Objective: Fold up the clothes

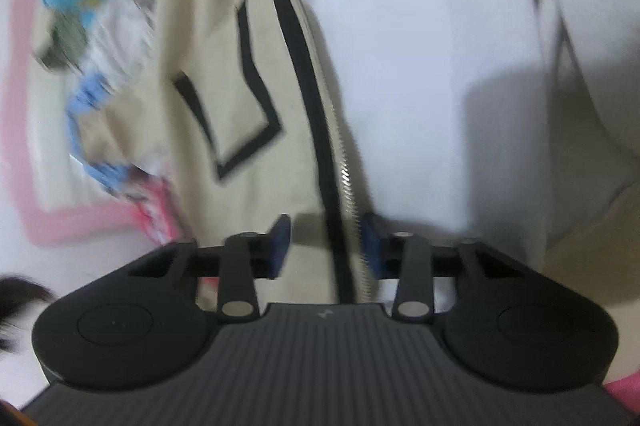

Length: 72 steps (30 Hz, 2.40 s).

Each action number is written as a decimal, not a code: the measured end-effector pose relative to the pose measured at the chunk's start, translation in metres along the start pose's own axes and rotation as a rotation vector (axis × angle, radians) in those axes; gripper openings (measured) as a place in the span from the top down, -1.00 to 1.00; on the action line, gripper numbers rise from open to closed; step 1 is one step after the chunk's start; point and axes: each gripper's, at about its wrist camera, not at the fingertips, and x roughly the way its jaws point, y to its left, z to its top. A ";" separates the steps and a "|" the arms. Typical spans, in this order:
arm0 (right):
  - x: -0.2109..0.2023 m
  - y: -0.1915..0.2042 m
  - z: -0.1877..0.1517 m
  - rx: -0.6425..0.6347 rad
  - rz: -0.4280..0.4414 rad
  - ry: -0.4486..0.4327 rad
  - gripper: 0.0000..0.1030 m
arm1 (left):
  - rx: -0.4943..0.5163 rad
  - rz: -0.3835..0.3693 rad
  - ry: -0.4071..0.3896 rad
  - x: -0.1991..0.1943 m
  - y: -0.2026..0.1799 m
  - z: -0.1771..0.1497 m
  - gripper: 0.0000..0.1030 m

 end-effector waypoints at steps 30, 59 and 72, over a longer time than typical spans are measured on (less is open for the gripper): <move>-0.005 0.016 -0.049 -0.206 -0.250 0.111 0.86 | 0.239 0.124 0.056 -0.014 -0.016 0.003 0.70; -0.037 0.014 0.259 0.089 0.172 -0.549 -0.05 | 0.405 0.054 -0.031 0.029 -0.093 0.046 0.37; -0.026 0.010 0.269 0.021 0.249 -0.558 0.76 | 0.388 -0.042 0.006 0.033 -0.076 0.056 0.48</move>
